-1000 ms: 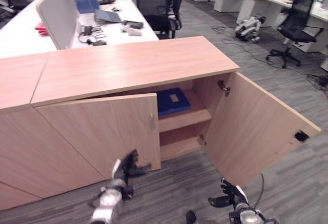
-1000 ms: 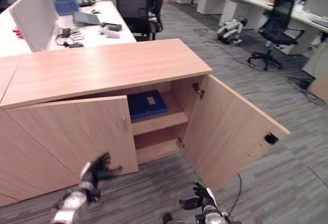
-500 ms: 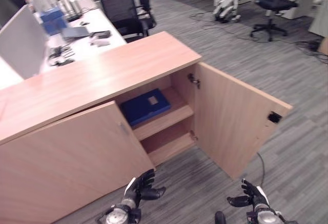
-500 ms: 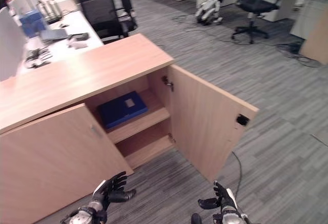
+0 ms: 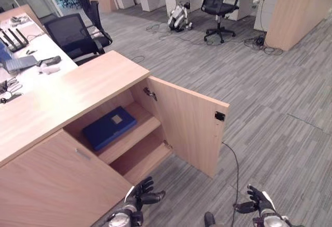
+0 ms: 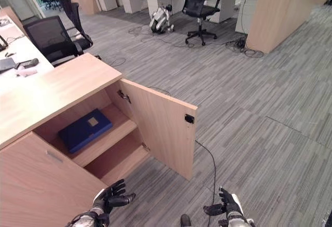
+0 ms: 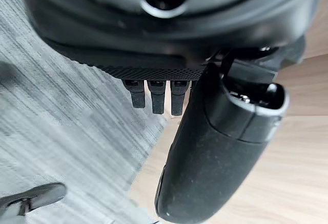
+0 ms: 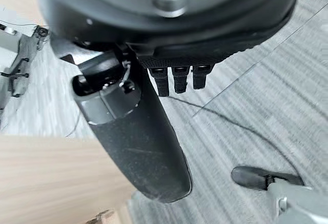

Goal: Put the empty folder in the office cabinet

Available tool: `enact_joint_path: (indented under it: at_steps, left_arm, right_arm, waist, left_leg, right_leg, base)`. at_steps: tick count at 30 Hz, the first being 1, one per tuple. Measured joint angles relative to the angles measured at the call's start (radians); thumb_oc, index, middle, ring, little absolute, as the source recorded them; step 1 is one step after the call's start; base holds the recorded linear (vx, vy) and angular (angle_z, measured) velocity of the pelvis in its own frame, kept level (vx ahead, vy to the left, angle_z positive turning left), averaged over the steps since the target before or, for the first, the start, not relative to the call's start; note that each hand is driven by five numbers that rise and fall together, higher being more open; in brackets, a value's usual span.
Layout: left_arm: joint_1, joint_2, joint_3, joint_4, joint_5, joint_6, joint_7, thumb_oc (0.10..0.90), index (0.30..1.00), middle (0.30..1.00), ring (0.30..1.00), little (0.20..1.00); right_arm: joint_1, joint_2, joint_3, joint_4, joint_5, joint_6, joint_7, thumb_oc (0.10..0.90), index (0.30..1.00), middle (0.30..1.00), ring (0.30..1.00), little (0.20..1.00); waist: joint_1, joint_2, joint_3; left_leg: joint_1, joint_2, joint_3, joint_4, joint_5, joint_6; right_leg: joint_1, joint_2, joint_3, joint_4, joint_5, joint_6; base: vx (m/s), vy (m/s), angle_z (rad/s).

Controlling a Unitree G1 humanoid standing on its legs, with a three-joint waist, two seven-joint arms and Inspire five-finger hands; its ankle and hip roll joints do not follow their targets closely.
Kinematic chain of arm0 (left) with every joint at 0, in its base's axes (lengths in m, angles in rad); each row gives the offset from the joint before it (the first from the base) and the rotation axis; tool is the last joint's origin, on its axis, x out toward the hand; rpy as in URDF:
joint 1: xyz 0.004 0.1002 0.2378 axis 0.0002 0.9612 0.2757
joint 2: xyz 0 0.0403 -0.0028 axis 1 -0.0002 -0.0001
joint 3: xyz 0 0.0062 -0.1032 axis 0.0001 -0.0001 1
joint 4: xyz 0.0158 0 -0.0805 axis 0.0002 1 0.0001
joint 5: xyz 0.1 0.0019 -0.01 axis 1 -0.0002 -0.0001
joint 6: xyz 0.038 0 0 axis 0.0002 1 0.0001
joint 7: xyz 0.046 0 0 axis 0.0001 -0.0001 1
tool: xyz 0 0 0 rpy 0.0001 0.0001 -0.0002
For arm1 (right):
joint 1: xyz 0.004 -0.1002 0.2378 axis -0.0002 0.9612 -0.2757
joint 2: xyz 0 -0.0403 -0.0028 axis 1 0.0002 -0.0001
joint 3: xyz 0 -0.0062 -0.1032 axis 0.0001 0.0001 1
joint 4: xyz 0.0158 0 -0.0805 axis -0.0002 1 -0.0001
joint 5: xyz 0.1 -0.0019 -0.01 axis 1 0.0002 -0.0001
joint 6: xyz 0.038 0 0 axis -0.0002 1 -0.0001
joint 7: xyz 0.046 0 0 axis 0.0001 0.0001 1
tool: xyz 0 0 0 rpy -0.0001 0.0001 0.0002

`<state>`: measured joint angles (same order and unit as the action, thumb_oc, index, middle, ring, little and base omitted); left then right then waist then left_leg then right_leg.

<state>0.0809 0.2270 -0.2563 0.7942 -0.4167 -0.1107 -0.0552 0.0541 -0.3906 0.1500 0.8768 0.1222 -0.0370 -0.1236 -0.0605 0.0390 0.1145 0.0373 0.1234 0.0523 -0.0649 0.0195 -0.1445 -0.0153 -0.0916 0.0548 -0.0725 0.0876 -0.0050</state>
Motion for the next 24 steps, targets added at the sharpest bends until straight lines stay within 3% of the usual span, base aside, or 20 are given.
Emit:
enact_joint_path:
  at_steps: [2, 4, 5, 6, 7, 10, 14, 19, 24]
  left_arm:
    - [0.01, -0.007, -0.008, 0.016, 0.001, 0.0, -0.002, 0.8, 0.9, 0.9, 0.9, 0.9]
    - [0.016, -0.014, -0.002, 0.037, 0.011, 0.0, 0.002, 0.8, 0.9, 0.9, 0.9, 0.9]
    - [0.027, -0.011, 0.006, 0.029, 0.022, 0.0, 0.001, 0.8, 0.9, 0.9, 0.9, 0.9]
    - [0.034, -0.003, 0.007, 0.018, 0.032, -0.001, 0.0, 0.8, 0.9, 0.9, 0.9, 0.9]
    - [0.044, 0.002, 0.011, 0.01, 0.037, -0.001, -0.002, 0.8, 0.9, 0.9, 0.9, 0.9]
    - [0.077, 0.001, 0.013, 0.011, 0.04, 0.0, -0.011, 0.8, 0.9, 0.9, 0.9, 0.9]
    - [0.074, 0.014, 0.026, 0.01, 0.041, -0.001, -0.023, 0.8, 0.9, 0.9, 0.9, 0.9]
    - [0.057, 0.038, 0.025, 0.01, 0.041, -0.001, -0.023, 0.8, 0.9, 0.9, 0.9, 0.9]
    - [0.059, 0.036, 0.026, 0.011, 0.041, 0.0, -0.021, 0.8, 0.9, 0.9, 0.9, 0.9]
  right_arm:
    - [0.012, -0.007, -0.009, 0.001, 0.009, -0.002, -0.002, 0.8, 0.9, 0.9, 0.9, 0.9]
    - [0.004, -0.006, -0.007, 0.002, 0.025, 0.0, -0.004, 0.8, 0.9, 0.9, 0.9, 0.9]
    - [0.004, -0.006, -0.008, -0.007, 0.039, -0.002, 0.002, 0.8, 0.9, 0.9, 0.9, 0.9]
    - [0.008, -0.004, -0.008, -0.007, 0.041, -0.001, 0.002, 0.8, 0.9, 0.9, 0.9, 0.9]
    - [0.002, -0.013, -0.031, -0.007, 0.049, 0.004, 0.002, 0.8, 0.9, 0.9, 0.9, 0.9]
    - [-0.032, -0.043, -0.1, -0.008, 0.079, 0.004, -0.015, 0.8, 0.9, 0.9, 0.9, 0.9]
    - [-0.162, -0.13, -0.146, -0.04, 0.136, -0.004, -0.066, 0.8, 0.9, 0.9, 0.9, 0.9]
    - [-0.293, -0.148, -0.143, -0.089, 0.159, -0.038, -0.082, 0.8, 0.9, 0.9, 0.9, 0.9]
    - [-0.342, -0.139, -0.068, -0.171, 0.174, -0.028, -0.088, 0.8, 0.9, 0.9, 0.9, 0.9]
  waist:
    - [0.002, 0.047, -0.002]
    - [0.014, 0.102, -0.014]
    - [0.008, 0.1, -0.015]
    - [0.002, 0.088, -0.018]
    - [0.002, 0.073, -0.016]
    - [0.007, 0.079, -0.015]
    - [0.01, 0.056, -0.021]
    - [0.022, 0.013, -0.029]
    - [0.046, 0.012, -0.03]
  left_leg:
    - [0.021, 0.007, 0.027, 0.017, -0.036, 0.062]
    - [0.018, 0.03, 0.039, 0.018, -0.017, 0.074]
    - [0.013, 0.036, 0.054, 0.01, -0.012, 0.081]
    - [0.018, 0.023, 0.053, -0.008, -0.008, 0.082]
    - [0.026, 0.012, 0.06, -0.021, -0.001, 0.079]
    - [0.054, 0.014, 0.083, -0.021, 0.045, 0.08]
    - [0.071, -0.017, 0.081, -0.021, 0.04, 0.079]
    - [0.075, -0.02, 0.071, -0.02, 0.04, 0.08]
    - [0.08, -0.021, 0.063, -0.021, 0.036, 0.08]
  right_leg:
    - [0.032, 0.042, 0.001, -0.02, 0.027, 0.01]
    - [0.033, 0.073, 0.022, -0.003, 0.029, 0.034]
    - [-0.01, 0.075, 0.013, 0.107, -0.007, 0.053]
    - [-0.008, 0.062, 0.013, 0.14, -0.042, 0.062]
    - [0.016, 0.047, 0.013, 0.085, -0.049, 0.053]
    - [0.095, 0.041, 0.018, -0.008, -0.007, 0.067]
    - [0.113, 0.009, 0.009, -0.023, 0.002, 0.096]
    - [0.127, 0.005, -0.011, -0.023, -0.002, 0.104]
    - [0.134, 0.004, -0.019, -0.023, -0.008, 0.102]
  base:
    - [0.05, 0.042, -0.48]
    - [0.02, 0.019, -0.52]
    - [0.01, 0.023, -0.27]
    - [-0.01, 0.042, 0.0]
    - [0.01, 0.052, 0.11]
    - [0.01, 0.027, -0.09]
    - [-0.01, 0.05, 0.07]
    - [0.01, 0.029, 0.1]
    - [0.0, 0.001, 0.02]
